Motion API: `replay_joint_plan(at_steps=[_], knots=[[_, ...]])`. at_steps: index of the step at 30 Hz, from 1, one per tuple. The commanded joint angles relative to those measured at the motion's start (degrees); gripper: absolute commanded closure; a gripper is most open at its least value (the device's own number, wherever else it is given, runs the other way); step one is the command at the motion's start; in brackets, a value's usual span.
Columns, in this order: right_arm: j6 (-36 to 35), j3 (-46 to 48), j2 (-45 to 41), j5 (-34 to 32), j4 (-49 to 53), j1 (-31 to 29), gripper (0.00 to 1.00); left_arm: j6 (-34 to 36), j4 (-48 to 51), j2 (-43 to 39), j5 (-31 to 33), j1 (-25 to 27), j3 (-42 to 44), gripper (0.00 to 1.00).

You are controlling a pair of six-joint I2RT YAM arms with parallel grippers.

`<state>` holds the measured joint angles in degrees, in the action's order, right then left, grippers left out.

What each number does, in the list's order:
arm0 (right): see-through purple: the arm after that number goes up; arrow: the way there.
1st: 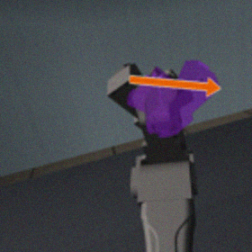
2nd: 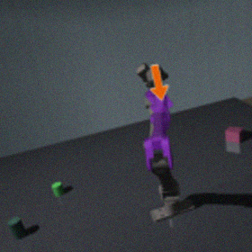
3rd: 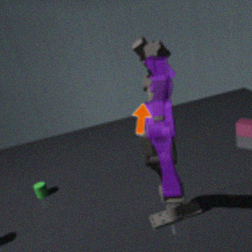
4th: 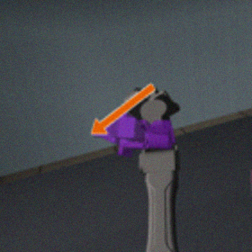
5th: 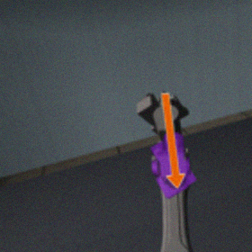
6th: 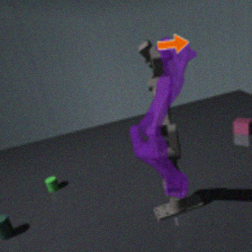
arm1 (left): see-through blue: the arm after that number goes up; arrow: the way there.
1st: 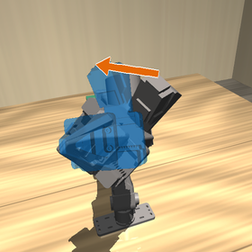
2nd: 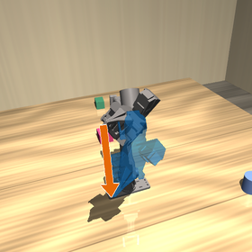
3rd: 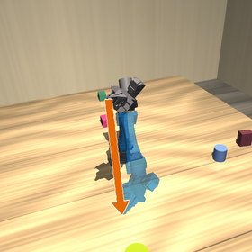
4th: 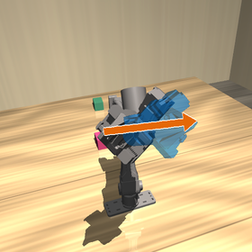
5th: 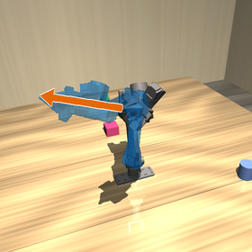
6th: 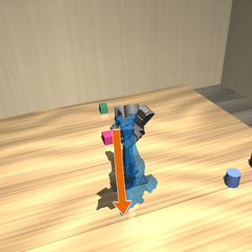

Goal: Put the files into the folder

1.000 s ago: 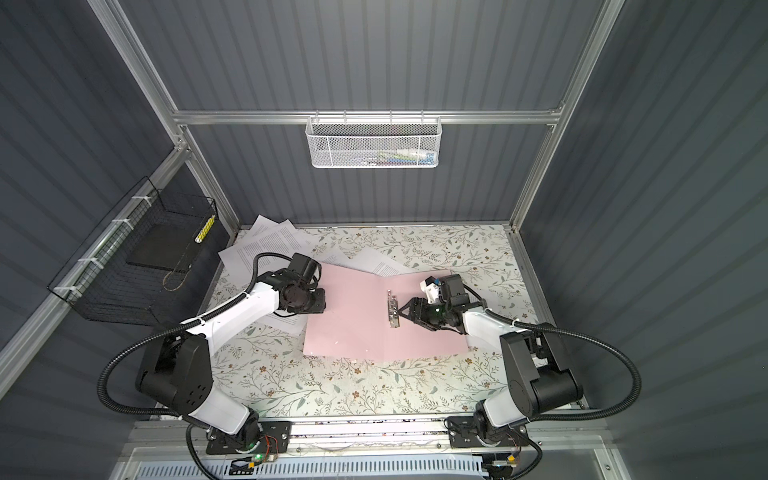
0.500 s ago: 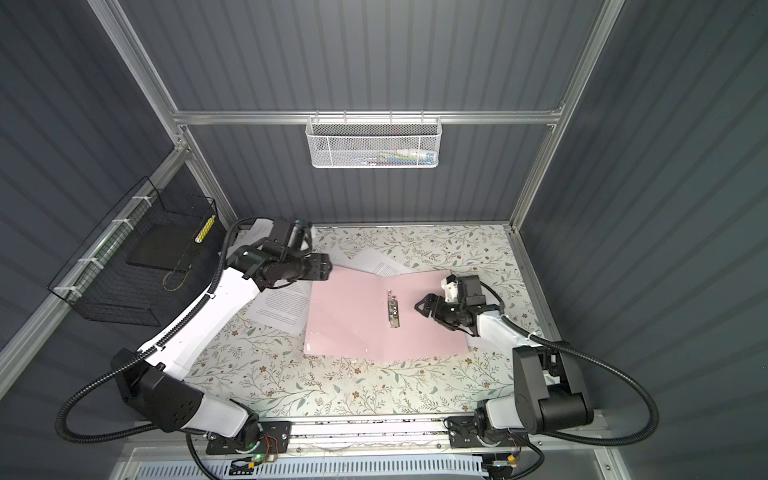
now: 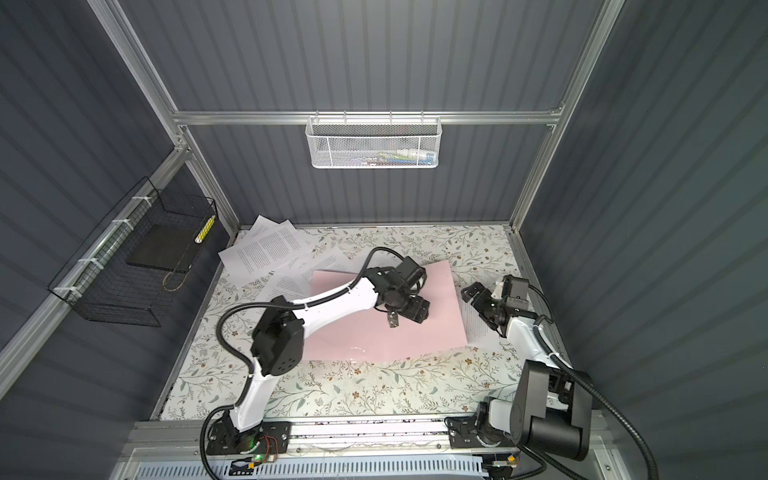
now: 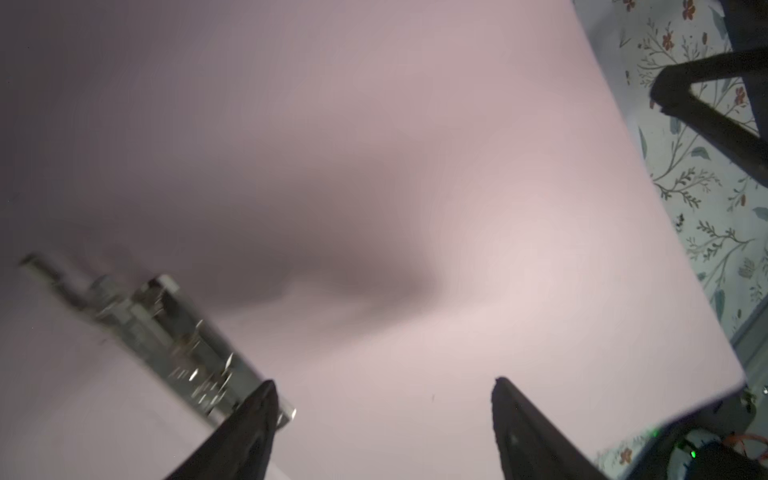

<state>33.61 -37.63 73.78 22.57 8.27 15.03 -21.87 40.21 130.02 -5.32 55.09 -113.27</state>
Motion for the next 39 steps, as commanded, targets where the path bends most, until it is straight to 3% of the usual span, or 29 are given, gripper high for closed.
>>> replay_joint_plan(at_steps=[1, 7, 15, 20, 25, 35, 39], knots=[[1.21, -1.39, 0.83, -2.70, 0.65, 2.50, 0.01, -1.28, 0.28, 5.56, -4.46, -0.05, -9.81, 0.19], [1.60, -6.35, 7.77, -4.39, -0.25, 4.89, 0.01, -2.77, -0.54, 15.99, -8.54, -0.04, -20.13, 0.19], [-0.01, -14.18, 16.81, -3.93, 4.42, 6.62, 0.01, -2.05, -3.73, 16.40, -9.17, -0.01, -12.95, 0.19], [1.95, -7.39, 9.64, -8.38, 6.64, 7.81, 0.01, -1.69, -5.09, 15.57, -8.95, -0.02, -8.71, 0.19], [3.55, 1.08, 1.42, -5.61, 6.11, 11.32, 0.01, -1.22, -5.55, 15.47, -8.87, -0.06, -6.05, 0.19], [8.21, 9.48, -3.14, 0.90, 4.13, 14.72, 0.01, 0.06, -6.26, 14.38, -9.26, -0.01, -2.83, 0.19], [9.34, 8.84, 0.84, 1.76, 2.80, 14.68, 0.01, 0.16, -6.05, 14.91, -9.71, 0.01, -3.22, 0.20]])
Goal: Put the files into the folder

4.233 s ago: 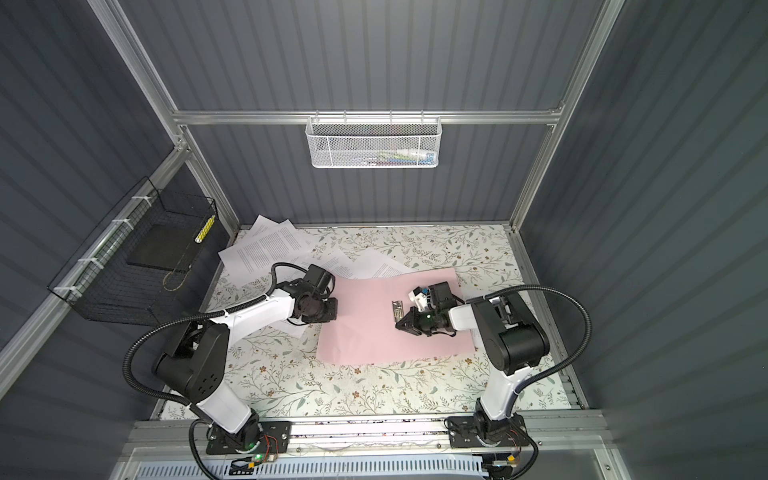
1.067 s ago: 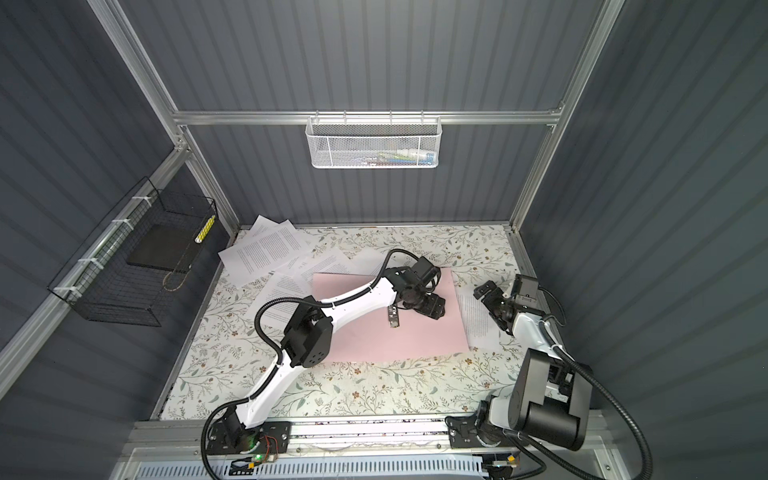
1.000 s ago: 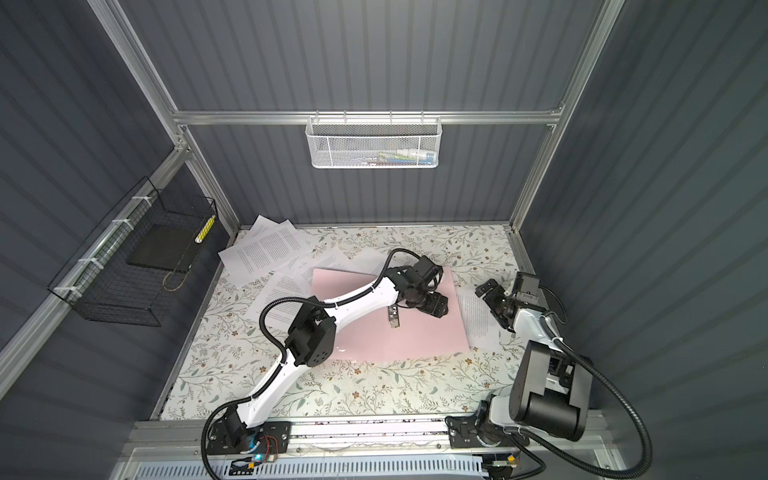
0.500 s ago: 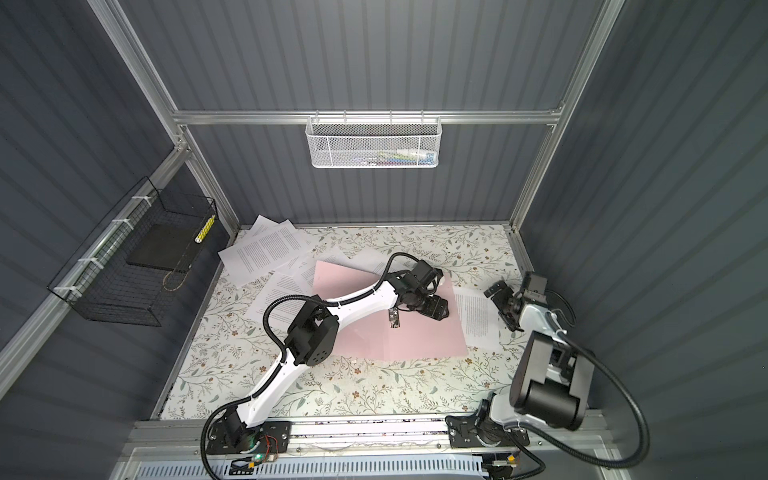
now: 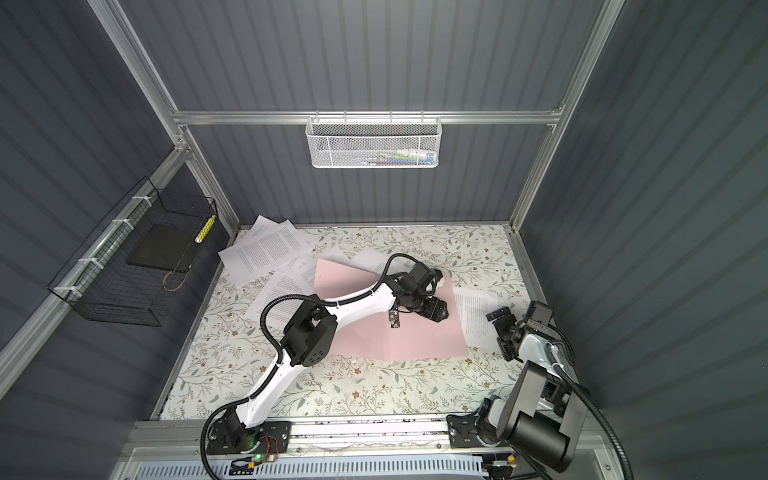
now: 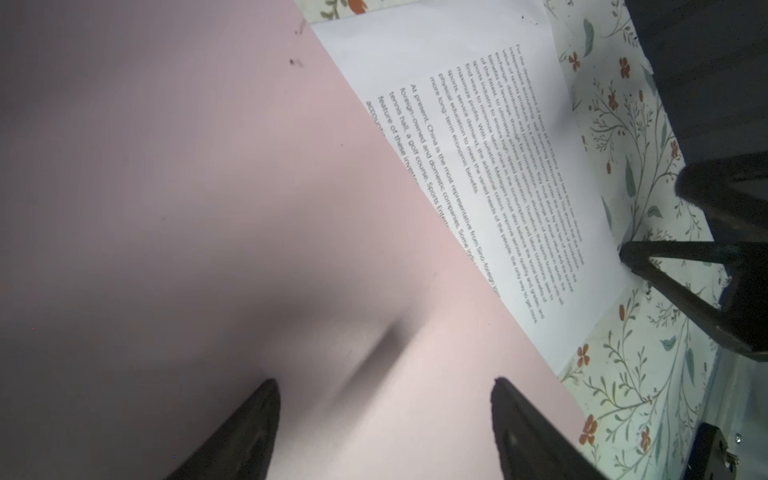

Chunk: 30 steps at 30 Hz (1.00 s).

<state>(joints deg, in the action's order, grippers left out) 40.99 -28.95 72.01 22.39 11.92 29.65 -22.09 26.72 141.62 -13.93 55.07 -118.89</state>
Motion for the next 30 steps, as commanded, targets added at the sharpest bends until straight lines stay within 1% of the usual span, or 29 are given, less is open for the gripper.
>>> replay_joint_plan(at_steps=[1, 5, 9, 12, 15, 18, 24, 27, 30], knots=[[3.07, -0.30, 4.44, 2.17, -0.66, -0.03, 0.01, 0.34, 7.35, 3.31, -1.22, -0.02, 2.30, 0.20], [4.41, -1.24, 9.50, 4.55, -0.23, -0.76, 0.01, 0.46, 7.86, 3.73, -1.23, -0.02, 1.26, 0.20], [6.36, 0.87, 10.34, 6.01, -3.58, -2.51, 0.01, 0.73, 8.05, 4.18, -1.32, -0.04, 0.61, 0.20], [7.65, 2.49, 9.55, 8.74, -7.33, -4.57, 0.01, 0.51, 8.09, 4.62, -1.75, 0.01, 0.20, 0.20], [10.19, 4.91, 6.28, 9.29, -11.41, -7.59, 0.01, 0.41, 8.00, 5.07, -2.06, -0.01, 0.11, 0.20], [15.90, 9.43, 3.01, 10.97, -20.04, -9.86, 0.01, 0.45, 8.14, 5.45, -2.43, 0.03, -0.26, 0.21], [22.31, 16.24, -2.84, 8.51, -25.68, -11.54, 0.01, 0.45, 8.59, 5.59, -2.65, -0.01, -0.72, 0.21], [23.50, 18.49, -6.70, 7.53, -24.29, -12.03, 0.01, 0.64, 8.70, 5.67, -2.59, 0.00, -0.43, 0.21], [22.92, 19.34, -11.14, 6.19, -19.44, -12.24, 0.01, 0.60, 8.53, 5.51, -2.71, 0.01, 0.07, 0.22]])
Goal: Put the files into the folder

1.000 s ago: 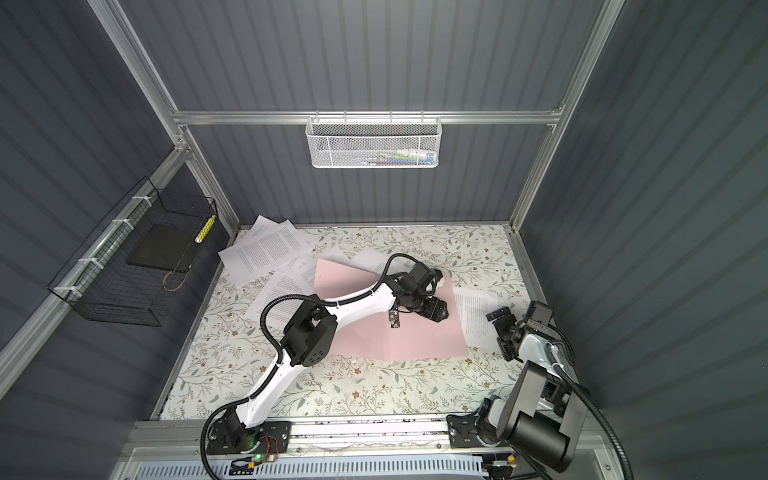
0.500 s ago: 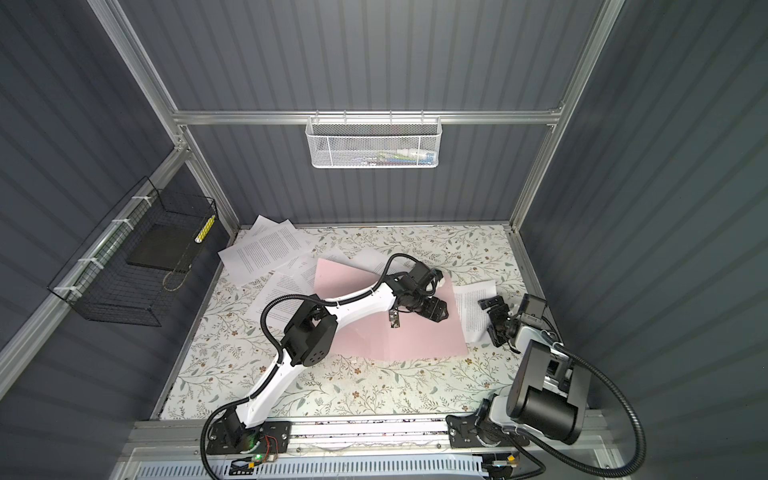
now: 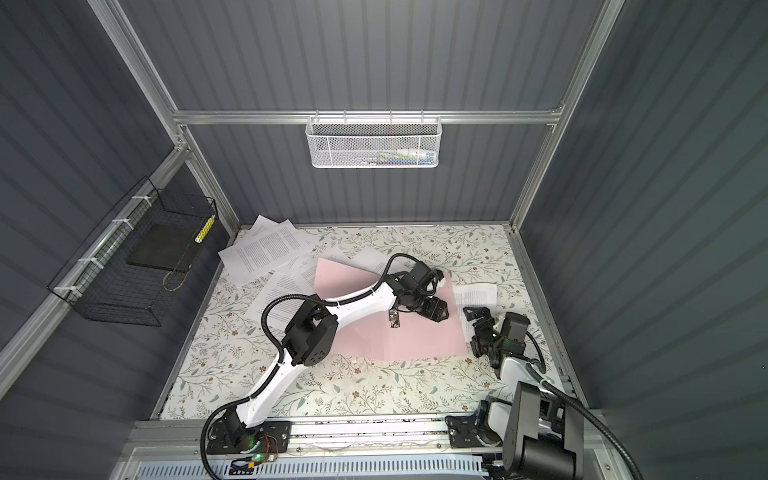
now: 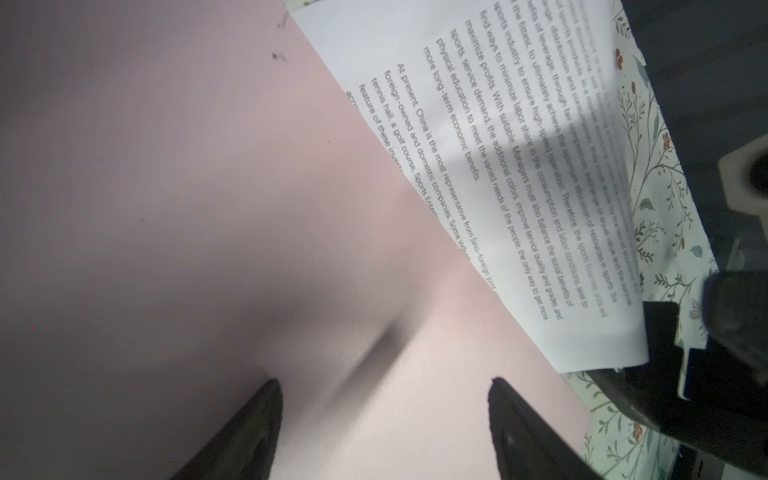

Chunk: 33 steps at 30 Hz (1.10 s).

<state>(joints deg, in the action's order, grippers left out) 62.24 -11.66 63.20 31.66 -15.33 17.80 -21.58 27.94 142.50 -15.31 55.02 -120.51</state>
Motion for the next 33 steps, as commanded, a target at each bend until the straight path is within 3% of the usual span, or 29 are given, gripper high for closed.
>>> replay_joint_plan(at_steps=[1, 7, 12, 16, 19, 23, 26, 29, 33], knots=[[1.57, 2.60, -3.61, -3.27, 8.64, -0.48, 0.01, 0.02, 7.23, 4.58, -1.41, 0.01, 1.79, 0.22], [-2.13, 1.58, -4.17, -6.51, 7.91, 0.18, 0.01, -0.10, 6.68, 4.05, -1.60, 0.04, 2.50, 0.22], [-4.55, -0.36, 6.50, -4.32, -1.85, 1.09, 0.06, -0.09, 6.69, 3.53, -1.66, 0.07, 2.86, 0.22], [-1.52, 0.49, 13.98, -1.69, -11.64, 1.15, 0.18, 0.03, 6.77, 2.99, -1.44, -0.09, 3.35, 0.22], [0.39, 2.34, 15.90, -2.43, -16.14, 1.09, 0.33, -0.04, 6.87, 2.89, -1.65, -0.09, 3.30, 0.22], [0.58, 3.10, 14.14, -4.37, -14.96, 0.93, 0.49, -0.48, 7.10, 2.11, -3.15, -0.40, 2.44, 0.22], [-0.98, 2.74, 12.21, -6.49, -11.51, 0.92, 0.80, -1.07, 7.24, 0.75, -7.99, -1.04, 0.29, 0.20], [-2.63, 1.77, 10.87, -7.58, -8.79, 0.99, 1.00, -2.26, 7.19, -0.28, -13.38, -2.12, -3.98, 0.18], [-6.57, -1.77, 6.86, -8.78, -1.79, 1.18, 1.00, -2.32, 9.34, -1.27, -16.98, -2.80, -11.43, 0.14]])
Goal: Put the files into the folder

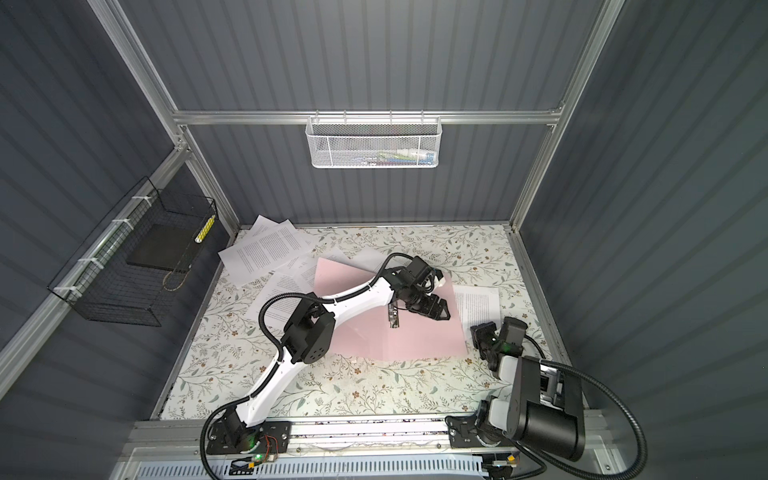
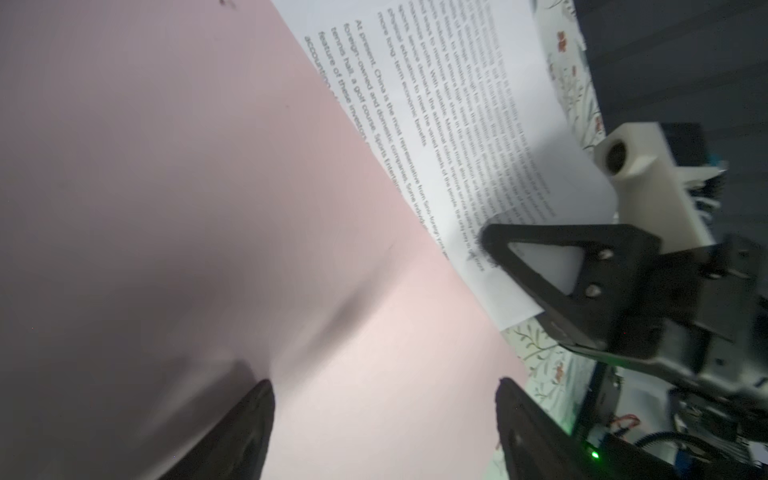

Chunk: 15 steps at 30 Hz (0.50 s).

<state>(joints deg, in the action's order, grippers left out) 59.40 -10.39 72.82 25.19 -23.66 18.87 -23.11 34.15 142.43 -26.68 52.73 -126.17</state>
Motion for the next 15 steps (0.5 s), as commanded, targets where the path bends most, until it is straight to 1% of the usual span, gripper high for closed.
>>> replay_joint_plan(at_steps=[1, 3, 6, 7, 9, 10, 13, 14, 15], knots=[[-4.82, -4.18, -4.67, -3.31, 9.50, 0.18, 1.00, -0.72, 3.64, -1.65, -6.14, -0.62, -6.88, 0.13], [-7.79, -7.50, -10.98, -7.59, 17.17, 0.27, 1.00, -0.54, 4.34, -3.03, -6.70, -0.89, -7.53, 0.12], [-13.09, -14.20, -20.43, -15.04, 28.64, 0.20, 1.00, 0.24, 4.10, -7.05, -6.34, -1.44, -5.22, 0.12], [-14.89, -16.63, -22.38, -16.87, 31.73, 0.20, 1.00, 0.95, 4.83, -8.62, -5.15, -1.92, -4.50, 0.11], [-17.78, -21.06, -23.68, -18.35, 35.81, 0.26, 1.00, 3.56, 8.44, -12.43, 0.25, -2.95, -3.39, 0.10], [-19.46, -23.61, -23.61, -17.82, 38.01, 0.20, 1.00, 4.30, 8.46, -15.47, 2.74, -3.90, -0.31, 0.09], [-23.68, -29.86, -23.79, -16.68, 42.15, -1.16, 1.00, 4.31, 6.22, -25.73, 7.29, -8.04, 11.99, 0.08], [-24.84, -31.69, -24.30, -16.73, 43.14, -1.86, 1.00, 5.00, 6.11, -29.42, 11.26, -9.19, 16.03, 0.07], [-26.07, -33.76, -24.96, -17.11, 44.36, -2.93, 1.00, 5.61, 6.21, -32.24, 13.92, -9.99, 19.37, 0.05]])
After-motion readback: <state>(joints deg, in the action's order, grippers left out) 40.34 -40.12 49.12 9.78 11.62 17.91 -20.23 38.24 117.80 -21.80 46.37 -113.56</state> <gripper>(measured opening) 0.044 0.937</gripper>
